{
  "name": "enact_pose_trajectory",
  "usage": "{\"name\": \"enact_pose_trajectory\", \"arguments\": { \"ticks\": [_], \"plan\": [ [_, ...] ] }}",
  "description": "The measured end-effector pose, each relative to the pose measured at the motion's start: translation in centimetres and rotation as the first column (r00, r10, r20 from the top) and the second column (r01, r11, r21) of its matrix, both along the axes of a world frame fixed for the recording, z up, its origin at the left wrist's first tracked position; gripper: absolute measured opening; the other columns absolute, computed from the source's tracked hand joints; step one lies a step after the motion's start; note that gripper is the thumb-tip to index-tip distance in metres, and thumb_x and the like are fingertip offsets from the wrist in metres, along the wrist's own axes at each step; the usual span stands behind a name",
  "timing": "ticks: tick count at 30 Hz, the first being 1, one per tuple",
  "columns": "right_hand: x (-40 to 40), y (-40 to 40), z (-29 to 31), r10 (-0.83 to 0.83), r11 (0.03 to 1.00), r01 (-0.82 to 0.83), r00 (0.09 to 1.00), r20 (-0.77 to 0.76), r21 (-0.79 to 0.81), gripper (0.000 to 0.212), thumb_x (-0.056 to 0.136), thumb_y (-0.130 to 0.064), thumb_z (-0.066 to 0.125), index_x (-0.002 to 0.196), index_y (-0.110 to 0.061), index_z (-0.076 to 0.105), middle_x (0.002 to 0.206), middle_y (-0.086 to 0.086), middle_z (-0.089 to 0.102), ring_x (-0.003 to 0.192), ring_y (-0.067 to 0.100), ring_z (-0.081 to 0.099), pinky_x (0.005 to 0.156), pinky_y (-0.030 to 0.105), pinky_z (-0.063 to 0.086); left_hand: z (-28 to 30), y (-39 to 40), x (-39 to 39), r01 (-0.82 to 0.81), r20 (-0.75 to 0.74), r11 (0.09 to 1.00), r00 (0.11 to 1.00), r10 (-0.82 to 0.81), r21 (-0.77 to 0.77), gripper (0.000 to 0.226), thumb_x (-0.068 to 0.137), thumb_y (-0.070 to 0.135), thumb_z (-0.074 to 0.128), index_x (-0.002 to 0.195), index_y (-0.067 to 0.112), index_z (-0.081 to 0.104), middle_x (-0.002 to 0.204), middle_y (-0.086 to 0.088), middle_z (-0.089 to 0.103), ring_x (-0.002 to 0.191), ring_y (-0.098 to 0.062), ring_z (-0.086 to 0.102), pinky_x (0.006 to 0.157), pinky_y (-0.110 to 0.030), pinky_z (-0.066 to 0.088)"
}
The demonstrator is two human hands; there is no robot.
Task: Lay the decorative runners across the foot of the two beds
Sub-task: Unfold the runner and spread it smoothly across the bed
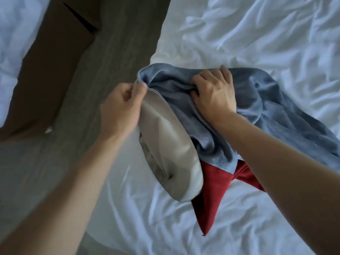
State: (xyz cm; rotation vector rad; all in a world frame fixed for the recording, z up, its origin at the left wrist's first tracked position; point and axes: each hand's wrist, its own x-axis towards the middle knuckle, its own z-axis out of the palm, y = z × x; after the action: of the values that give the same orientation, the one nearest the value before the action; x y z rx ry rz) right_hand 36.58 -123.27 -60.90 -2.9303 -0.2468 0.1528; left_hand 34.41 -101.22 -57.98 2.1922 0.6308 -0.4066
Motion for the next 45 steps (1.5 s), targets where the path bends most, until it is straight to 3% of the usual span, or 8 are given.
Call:
{"name": "enact_pose_trajectory", "arguments": {
  "ticks": [6,10,17,25,30,33,36,45],
  "plan": [
    [1.5,1.1,-0.1,-0.026,1.0,0.026,0.999,0.028,-0.013,0.017,0.083,-0.012,0.054,0.089,-0.007,0.069,0.089,0.012,0.067,0.094,0.037,0.056,0.115,0.05,0.026,0.4,-4.1,-3.5,-0.041,-0.157,0.998,0.987,0.032,-0.057,0.095,0.056,0.077,0.069,0.135,0.032,0.044,0.125,0.012,0.058,0.113,-0.016,0.059,0.098,-0.045,0.048],
    [1.6,1.1,0.0,-0.013,1.0,0.014,0.999,0.032,-0.026,0.016,0.084,-0.013,0.056,0.089,-0.007,0.07,0.089,0.012,0.067,0.094,0.037,0.056,0.115,0.05,0.026,-0.9,-3.2,-1.8,0.082,-0.094,0.992,0.991,-0.092,-0.101,0.061,0.079,0.027,0.062,0.138,0.021,0.043,0.129,0.0,0.056,0.117,-0.023,0.056,0.099,-0.051,0.046],
    [1.7,2.8,1.6,-0.023,0.996,0.019,0.999,0.042,0.087,0.029,0.084,-0.018,0.051,0.106,-0.01,0.069,0.101,0.009,0.067,0.1,0.033,0.058,0.116,0.05,0.026,-1.7,1.9,-0.2,0.181,-0.02,0.983,0.983,-0.181,0.008,0.05,0.084,0.006,0.051,0.129,0.026,0.051,0.12,0.002,0.06,0.117,-0.023,0.054,0.103,-0.05,0.043],
    [2.4,6.7,2.2,0.256,0.966,-0.252,0.964,-0.072,0.056,0.06,0.086,-0.035,0.06,0.143,-0.021,0.046,0.139,0.002,0.052,0.131,0.028,0.044,0.121,0.053,0.016,-2.5,8.3,2.4,0.235,0.009,0.952,0.97,-0.241,0.195,0.021,0.091,0.026,0.062,0.112,0.028,0.061,0.11,0.002,0.061,0.104,-0.022,0.06,0.093,-0.045,0.049],
    [2.7,7.5,0.8,0.21,0.977,-0.213,0.967,-0.147,-0.007,0.059,0.087,-0.037,0.061,0.141,-0.02,0.046,0.14,0.004,0.052,0.134,0.028,0.043,0.123,0.052,0.008,-1.6,7.9,1.3,0.221,-0.352,0.965,0.922,-0.161,0.137,0.103,0.06,0.088,0.053,0.141,0.025,0.045,0.125,0.002,0.06,0.109,-0.022,0.059,0.082,-0.036,0.043],
    [3.0,7.5,0.1,0.184,0.981,-0.193,0.965,-0.187,-0.028,0.052,0.088,-0.04,0.059,0.135,-0.019,0.055,0.137,0.004,0.054,0.133,0.026,0.044,0.123,0.052,0.004,-2.3,7.2,-0.7,0.319,-0.548,0.943,0.774,-0.318,-0.096,0.064,0.065,0.061,0.074,0.114,0.022,0.064,0.093,0.005,0.067,0.08,-0.015,0.063,0.06,-0.028,0.043],
    [3.1,7.6,-0.1,0.185,0.98,-0.196,0.964,-0.192,-0.04,0.047,0.088,-0.04,0.058,0.13,-0.019,0.059,0.135,0.003,0.056,0.131,0.025,0.046,0.123,0.051,0.002,-3.9,7.8,-1.9,0.346,-0.55,0.936,0.771,-0.321,-0.061,0.021,0.075,0.027,0.074,0.093,0.018,0.065,0.086,-0.004,0.068,0.074,-0.021,0.064,0.056,-0.03,0.045],
    [1.0,6.8,1.7,0.123,0.991,-0.121,0.991,-0.045,0.06,0.043,0.09,-0.033,0.057,0.13,-0.017,0.059,0.129,0.002,0.06,0.126,0.024,0.051,0.124,0.051,0.006,-5.7,10.9,0.1,0.305,-0.253,0.868,0.943,-0.217,0.393,0.054,0.084,0.04,0.068,0.131,0.019,0.05,0.125,-0.012,0.063,0.117,-0.037,0.057,0.1,-0.047,0.038]
  ]
}}
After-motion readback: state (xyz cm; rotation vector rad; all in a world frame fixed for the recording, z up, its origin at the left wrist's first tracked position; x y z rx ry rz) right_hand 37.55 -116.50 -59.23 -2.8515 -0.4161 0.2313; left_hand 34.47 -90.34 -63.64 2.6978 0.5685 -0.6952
